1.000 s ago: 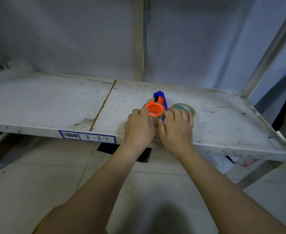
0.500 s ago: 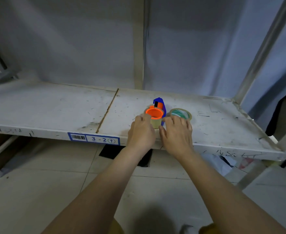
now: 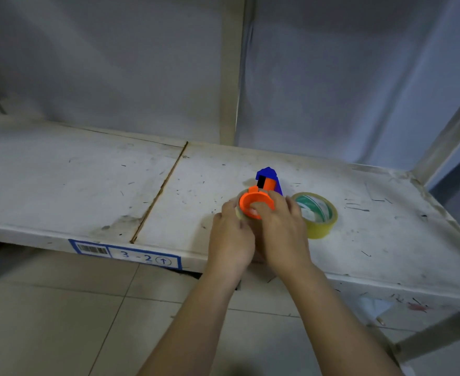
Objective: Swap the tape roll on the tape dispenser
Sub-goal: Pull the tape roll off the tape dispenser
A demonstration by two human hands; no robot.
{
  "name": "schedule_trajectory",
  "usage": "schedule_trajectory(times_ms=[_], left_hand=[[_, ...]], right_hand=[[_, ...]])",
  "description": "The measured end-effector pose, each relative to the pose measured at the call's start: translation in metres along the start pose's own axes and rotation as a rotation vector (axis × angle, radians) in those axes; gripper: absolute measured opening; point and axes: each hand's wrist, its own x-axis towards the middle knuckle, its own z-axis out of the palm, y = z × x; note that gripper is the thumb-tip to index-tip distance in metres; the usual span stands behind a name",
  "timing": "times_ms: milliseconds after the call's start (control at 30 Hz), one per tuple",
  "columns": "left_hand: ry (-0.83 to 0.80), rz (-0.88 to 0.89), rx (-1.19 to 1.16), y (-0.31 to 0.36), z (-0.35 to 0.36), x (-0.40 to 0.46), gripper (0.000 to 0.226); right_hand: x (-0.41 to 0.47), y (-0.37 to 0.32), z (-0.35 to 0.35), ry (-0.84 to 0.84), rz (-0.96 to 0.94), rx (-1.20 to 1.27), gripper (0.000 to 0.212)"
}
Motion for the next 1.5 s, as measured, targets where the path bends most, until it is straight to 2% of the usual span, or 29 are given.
schedule_trajectory(times_ms=[100,200,267,367,467,567,700,767,867,967,1067,1200,1267,1500], left_hand=[[-0.008,-0.063,-0.081,-0.002,0.001,0.013,0.046],[-0.007,-0.163,-0.187,-0.01,-0.001,0.021,0.043],[-0.017,-0.256,-0.391,-0.016,-0.004,0.027,0.036],[-0.107,-0.396,-0.801,-0.015,-0.016,0.028,0.034],[-0.179,-0.392,-0.974,-0.013,-0.027,0.025,0.041],[-0.199,-0.376,-1.029,-0.008,-0.031,0.016,0.044],[-0.25,-0.362,-1.061,-0.004,-0.035,0.01,0.045],[-0.261,-0.34,-1.065,-0.004,-0.038,0.009,0.044],[-0.26,-0.293,-1.007,-0.003,-0.04,0.006,0.041],[-0.288,-0.212,-0.932,0.0,-0.033,0.0,0.041],[-0.307,-0.141,-0.912,0.004,-0.028,-0.006,0.038],[-0.311,-0.136,-0.898,0.005,-0.03,-0.009,0.037],[-0.266,-0.148,-0.866,0.005,-0.031,-0.008,0.033],[-0.073,-0.138,-0.579,0.016,-0.021,-0.01,0.035]], right_hand=[[0.004,0.002,0.004,-0.069,0.034,0.003,0.036],[0.003,0.004,0.005,-0.023,0.051,0.163,0.027],[0.002,0.005,-0.001,0.023,0.026,0.316,0.017],[-0.002,0.002,-0.016,0.001,-0.012,0.487,0.016],[-0.011,0.0,-0.029,-0.033,-0.011,0.558,0.027],[-0.017,0.002,-0.039,-0.074,0.01,0.551,0.055],[-0.017,0.006,-0.045,-0.065,0.074,0.535,0.082],[-0.016,0.01,-0.048,-0.146,0.13,0.523,0.095],[-0.015,0.011,-0.057,-0.229,0.093,0.525,0.102],[-0.016,0.001,-0.068,-0.173,0.063,0.424,0.11],[-0.016,-0.003,-0.07,-0.139,0.119,0.433,0.111],[-0.018,0.006,-0.068,-0.184,0.2,0.735,0.111],[-0.02,0.006,-0.069,-0.184,0.194,0.807,0.108],[-0.022,0.001,-0.073,-0.094,0.09,0.738,0.089]])
